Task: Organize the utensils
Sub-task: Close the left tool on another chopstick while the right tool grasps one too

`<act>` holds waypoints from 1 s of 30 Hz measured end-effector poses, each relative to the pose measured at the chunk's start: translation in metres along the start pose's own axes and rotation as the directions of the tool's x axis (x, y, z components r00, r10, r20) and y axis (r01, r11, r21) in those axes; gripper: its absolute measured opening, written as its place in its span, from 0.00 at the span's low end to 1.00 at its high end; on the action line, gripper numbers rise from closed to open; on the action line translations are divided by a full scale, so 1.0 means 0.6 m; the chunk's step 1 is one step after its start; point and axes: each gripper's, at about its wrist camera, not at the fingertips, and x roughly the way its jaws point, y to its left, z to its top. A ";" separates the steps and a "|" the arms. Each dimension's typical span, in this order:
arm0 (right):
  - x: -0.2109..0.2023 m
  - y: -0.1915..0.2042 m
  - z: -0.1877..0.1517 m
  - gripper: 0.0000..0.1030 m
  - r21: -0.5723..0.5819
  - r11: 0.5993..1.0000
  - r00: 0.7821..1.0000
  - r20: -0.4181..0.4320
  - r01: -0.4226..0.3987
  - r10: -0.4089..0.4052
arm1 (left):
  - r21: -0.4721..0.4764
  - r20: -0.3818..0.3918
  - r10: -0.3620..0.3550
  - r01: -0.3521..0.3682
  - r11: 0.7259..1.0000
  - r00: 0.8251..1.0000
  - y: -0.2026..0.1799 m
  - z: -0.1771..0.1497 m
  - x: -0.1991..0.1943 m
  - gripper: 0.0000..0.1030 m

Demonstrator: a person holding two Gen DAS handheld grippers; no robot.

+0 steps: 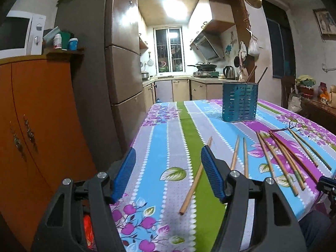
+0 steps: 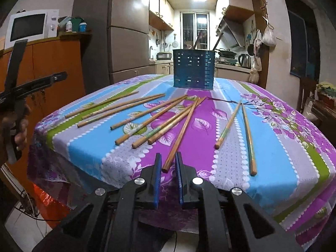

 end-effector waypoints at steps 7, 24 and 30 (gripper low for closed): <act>-0.002 0.001 -0.003 0.11 -0.001 1.000 1.000 0.013 0.016 -0.016 | 0.010 -0.017 -0.054 0.054 0.998 0.998 0.007 -0.030 -0.002 0.60; -0.009 0.001 -0.012 0.09 -0.014 0.999 0.999 0.029 0.039 -0.039 | 0.162 -0.171 -0.304 0.331 0.929 0.937 -0.119 -0.106 0.014 0.24; -0.012 0.000 -0.016 0.10 -0.004 0.999 0.998 0.051 0.033 -0.032 | 0.161 -0.156 -0.309 0.333 0.929 0.938 -0.122 -0.117 0.022 0.23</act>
